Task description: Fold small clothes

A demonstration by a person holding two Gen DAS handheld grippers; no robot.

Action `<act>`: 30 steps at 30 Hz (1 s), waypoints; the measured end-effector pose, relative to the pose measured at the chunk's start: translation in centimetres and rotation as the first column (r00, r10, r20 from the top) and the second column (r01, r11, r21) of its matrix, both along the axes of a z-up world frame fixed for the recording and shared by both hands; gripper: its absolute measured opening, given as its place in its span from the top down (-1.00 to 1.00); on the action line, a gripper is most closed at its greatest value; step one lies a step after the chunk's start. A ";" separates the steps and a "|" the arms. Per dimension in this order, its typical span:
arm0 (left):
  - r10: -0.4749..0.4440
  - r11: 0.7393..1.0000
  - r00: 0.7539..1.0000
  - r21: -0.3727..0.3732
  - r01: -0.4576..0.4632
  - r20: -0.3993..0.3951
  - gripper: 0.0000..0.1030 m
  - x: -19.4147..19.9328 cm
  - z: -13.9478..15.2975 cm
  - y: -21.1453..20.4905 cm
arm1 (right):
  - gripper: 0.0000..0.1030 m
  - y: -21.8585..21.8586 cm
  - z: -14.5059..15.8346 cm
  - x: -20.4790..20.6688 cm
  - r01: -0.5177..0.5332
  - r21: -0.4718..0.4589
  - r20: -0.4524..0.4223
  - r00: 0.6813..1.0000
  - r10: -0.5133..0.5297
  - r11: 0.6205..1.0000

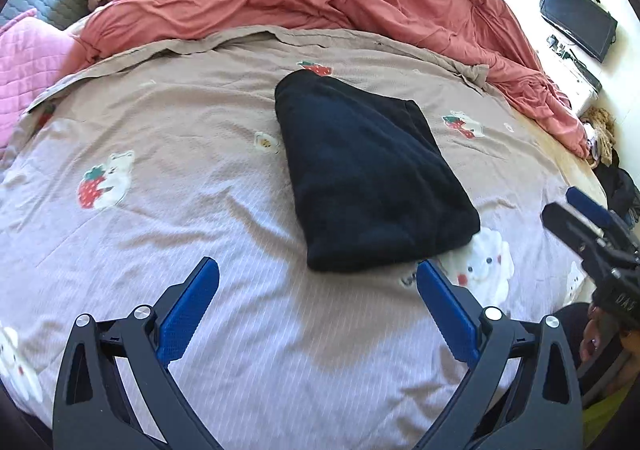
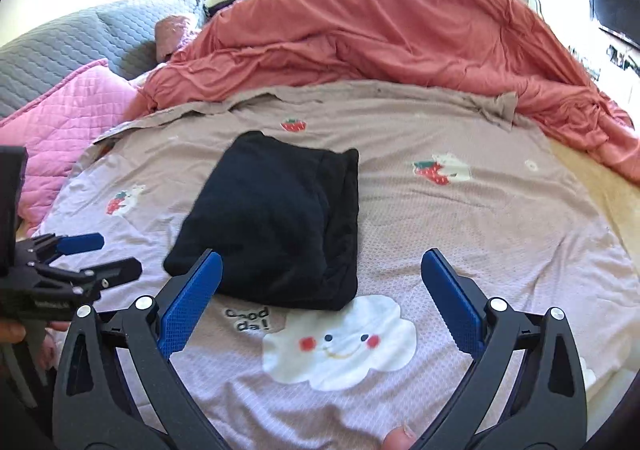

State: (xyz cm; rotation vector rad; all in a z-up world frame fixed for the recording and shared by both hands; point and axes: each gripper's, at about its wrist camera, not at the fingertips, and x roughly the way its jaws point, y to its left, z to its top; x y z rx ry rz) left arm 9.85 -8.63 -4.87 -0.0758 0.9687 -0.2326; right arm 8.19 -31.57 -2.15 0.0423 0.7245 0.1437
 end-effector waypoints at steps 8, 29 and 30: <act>0.010 1.000 0.997 0.014 -0.011 0.083 -0.91 -2.8 2.2 0.6 | -0.82 0.9 2.2 -3.4 -0.002 -0.011 0.081 0.997 0.003 1.000; 0.076 0.997 0.996 -0.029 -0.077 -0.037 -0.91 -5.2 0.5 4.5 | -0.82 2.4 -0.8 -4.8 0.048 -0.037 -0.102 0.993 -0.051 0.998; 0.067 0.997 0.997 -0.028 -0.068 -0.037 -0.91 -5.2 0.4 4.3 | -0.82 2.3 -0.8 -4.8 0.048 -0.037 -0.102 0.993 -0.052 0.998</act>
